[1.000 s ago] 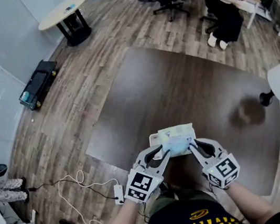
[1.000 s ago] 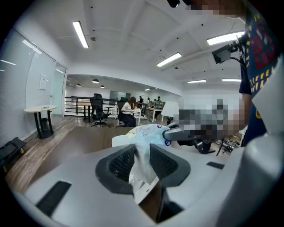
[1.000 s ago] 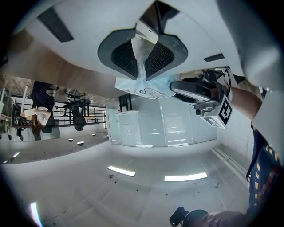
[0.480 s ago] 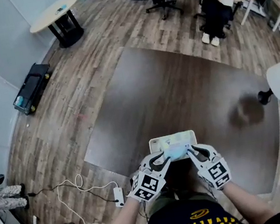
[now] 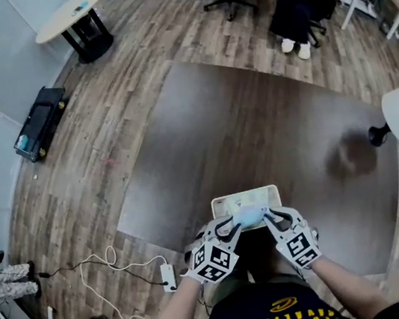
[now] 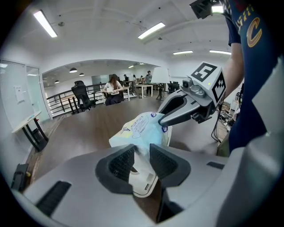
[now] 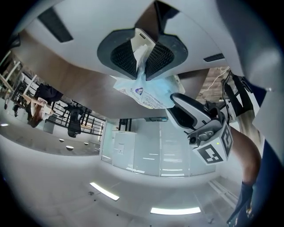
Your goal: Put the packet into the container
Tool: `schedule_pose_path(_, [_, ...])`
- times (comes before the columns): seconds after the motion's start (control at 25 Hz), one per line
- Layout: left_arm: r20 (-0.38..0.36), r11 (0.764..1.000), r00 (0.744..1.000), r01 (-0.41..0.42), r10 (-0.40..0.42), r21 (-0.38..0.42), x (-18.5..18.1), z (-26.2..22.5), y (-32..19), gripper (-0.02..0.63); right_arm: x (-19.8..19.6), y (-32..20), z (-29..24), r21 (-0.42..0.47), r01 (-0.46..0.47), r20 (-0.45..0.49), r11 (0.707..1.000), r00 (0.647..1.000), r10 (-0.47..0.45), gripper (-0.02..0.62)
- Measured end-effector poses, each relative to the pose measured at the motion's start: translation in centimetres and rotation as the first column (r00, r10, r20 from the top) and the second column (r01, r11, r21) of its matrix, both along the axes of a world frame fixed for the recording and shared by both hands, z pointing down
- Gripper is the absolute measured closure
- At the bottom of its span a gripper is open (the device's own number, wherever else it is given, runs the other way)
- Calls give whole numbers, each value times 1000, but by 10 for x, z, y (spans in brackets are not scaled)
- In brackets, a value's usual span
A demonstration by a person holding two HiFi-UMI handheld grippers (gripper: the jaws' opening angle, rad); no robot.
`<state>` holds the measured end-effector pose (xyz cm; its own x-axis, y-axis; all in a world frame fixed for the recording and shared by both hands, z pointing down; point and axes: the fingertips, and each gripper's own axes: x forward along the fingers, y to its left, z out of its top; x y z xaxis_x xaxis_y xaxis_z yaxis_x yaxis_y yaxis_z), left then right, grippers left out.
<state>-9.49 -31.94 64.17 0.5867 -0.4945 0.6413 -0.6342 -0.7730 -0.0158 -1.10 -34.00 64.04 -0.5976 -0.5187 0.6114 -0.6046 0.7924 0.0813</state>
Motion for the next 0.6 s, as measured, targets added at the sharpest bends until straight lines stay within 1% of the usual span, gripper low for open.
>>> schedule_pose_path(0.16, [42,1000,999,-1,2,-10,0,11,1,497,-1,1,11,-8,0,-49,1000,999,-1,531])
schedule_pose_path(0.32, [113,999,993,22,-17,-43,-5,24,0,497,-6,4,19,-16,10,-93,1000,996,-12,531])
schedule_pose_path(0.6, [102,996,994,58,-50,-73,-6,27,-1,497,-7,0,18,-17,-4,-81,1000,997,3,531])
